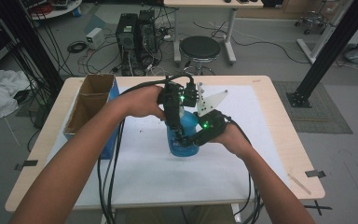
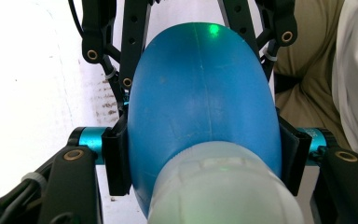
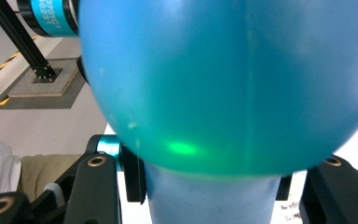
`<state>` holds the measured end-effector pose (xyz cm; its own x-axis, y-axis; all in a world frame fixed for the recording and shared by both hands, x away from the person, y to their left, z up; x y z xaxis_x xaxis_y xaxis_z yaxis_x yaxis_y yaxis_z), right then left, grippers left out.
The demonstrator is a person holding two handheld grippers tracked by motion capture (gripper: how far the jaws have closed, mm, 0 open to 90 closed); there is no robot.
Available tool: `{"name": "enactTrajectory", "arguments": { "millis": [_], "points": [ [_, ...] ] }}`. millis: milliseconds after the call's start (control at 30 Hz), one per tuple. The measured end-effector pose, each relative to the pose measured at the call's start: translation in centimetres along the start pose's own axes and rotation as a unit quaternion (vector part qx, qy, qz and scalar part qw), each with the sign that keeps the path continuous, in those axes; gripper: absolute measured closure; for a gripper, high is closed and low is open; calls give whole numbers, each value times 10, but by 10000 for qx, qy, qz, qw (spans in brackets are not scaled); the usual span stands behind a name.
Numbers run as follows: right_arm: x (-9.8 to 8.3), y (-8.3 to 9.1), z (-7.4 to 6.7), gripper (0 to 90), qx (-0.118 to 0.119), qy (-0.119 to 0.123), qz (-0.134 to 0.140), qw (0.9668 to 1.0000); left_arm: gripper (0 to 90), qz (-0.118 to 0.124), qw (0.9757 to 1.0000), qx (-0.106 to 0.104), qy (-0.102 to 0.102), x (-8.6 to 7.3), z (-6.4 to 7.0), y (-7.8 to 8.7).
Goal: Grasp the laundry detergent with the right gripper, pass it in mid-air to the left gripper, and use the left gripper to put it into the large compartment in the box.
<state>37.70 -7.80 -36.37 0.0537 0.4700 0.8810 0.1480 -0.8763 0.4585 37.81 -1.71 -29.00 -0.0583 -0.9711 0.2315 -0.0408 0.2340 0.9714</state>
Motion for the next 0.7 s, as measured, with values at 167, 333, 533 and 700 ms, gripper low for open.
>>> {"name": "enactTrajectory", "arguments": {
  "millis": [167, 333, 533, 700],
  "points": [
    [0, 0, -1, 442, 15, 33, -21, 10000, 372, 12, 10000, -11, -24, 1, 1, 0],
    [2, 2, -3, 438, 16, 74, 17, 10000, 374, 2, 10000, -15, -33, 4, 2, 4],
    [3, 8, -4, 209, -45, -45, -61, 10000, 375, -112, 9999, 5, -85, 3, 3, 9],
    [-5, 22, -8, 11, -298, 5, -426, 9986, 375, -156, 9999, 69, 23, -4, -1, 14]
  ]
}}
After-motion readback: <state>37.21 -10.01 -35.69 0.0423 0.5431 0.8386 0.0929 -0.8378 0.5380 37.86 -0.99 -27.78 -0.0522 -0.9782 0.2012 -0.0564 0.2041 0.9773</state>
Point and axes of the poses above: each handheld gripper's, and its own axes: y roughly backward along the jaws, x roughly out of its top, z roughly to its right, the point moved 7 cm from there along -y, roughly forward along the jaws, and after that the axes turned 5 degrees about x, right-handed, at the moved point
